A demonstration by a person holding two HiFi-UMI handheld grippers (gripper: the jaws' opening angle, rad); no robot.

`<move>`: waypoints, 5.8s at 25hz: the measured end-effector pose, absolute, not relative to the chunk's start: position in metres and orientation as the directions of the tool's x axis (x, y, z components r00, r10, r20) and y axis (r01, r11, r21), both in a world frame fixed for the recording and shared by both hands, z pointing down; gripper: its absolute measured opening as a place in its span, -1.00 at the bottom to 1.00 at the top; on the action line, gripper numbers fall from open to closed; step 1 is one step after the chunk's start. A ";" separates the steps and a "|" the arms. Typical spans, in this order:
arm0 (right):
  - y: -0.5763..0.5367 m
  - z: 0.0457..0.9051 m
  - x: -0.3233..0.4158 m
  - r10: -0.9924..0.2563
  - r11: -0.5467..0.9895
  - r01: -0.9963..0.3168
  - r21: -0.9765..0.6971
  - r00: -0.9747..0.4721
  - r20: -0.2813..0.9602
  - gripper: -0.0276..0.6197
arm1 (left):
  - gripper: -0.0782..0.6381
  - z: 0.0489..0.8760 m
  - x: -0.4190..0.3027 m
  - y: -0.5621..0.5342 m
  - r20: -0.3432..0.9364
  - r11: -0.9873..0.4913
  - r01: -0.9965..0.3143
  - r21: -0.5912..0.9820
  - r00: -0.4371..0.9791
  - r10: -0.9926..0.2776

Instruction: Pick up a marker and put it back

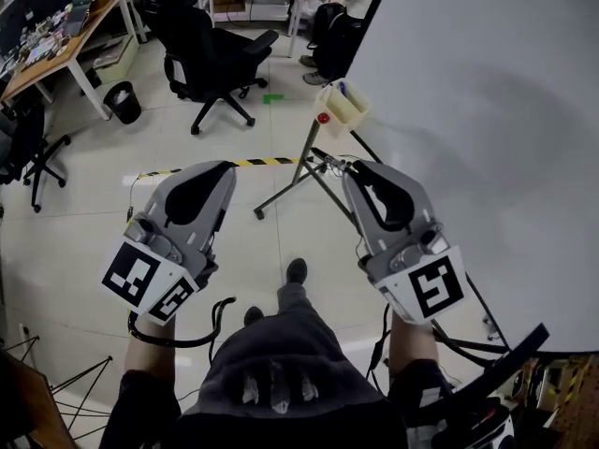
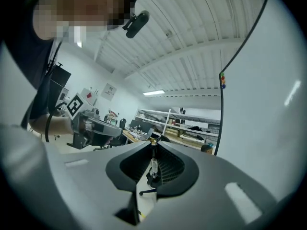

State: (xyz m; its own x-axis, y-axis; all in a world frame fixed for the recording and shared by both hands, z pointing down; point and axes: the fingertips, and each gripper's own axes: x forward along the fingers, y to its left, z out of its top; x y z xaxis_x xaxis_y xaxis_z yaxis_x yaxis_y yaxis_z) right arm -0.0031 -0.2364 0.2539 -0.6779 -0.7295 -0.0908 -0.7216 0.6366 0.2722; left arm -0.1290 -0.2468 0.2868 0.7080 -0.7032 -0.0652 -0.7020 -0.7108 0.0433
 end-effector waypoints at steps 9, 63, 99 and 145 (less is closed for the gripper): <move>-0.118 0.232 0.038 -0.785 0.561 -0.772 0.299 -0.611 -0.104 -0.79 | -0.76 0.269 -0.074 -0.152 -0.091 -0.797 -0.603 0.028 0.793 -0.603; 0.357 0.259 0.116 -0.779 0.576 -0.753 0.319 -0.624 -0.066 -0.79 | -0.76 0.302 -0.049 0.329 -0.073 -0.721 -0.685 0.108 0.718 -0.692; 0.446 0.249 0.213 -0.725 0.621 -0.741 0.254 -0.667 -0.172 -0.79 | -0.76 0.275 0.046 0.447 -0.051 -0.666 -0.746 -0.008 0.666 -0.744; 0.247 0.234 0.177 -0.777 0.558 -0.784 0.273 -0.609 -0.160 -0.79 | -0.76 0.267 -0.025 0.222 -0.085 -0.663 -0.747 -0.041 0.664 -0.743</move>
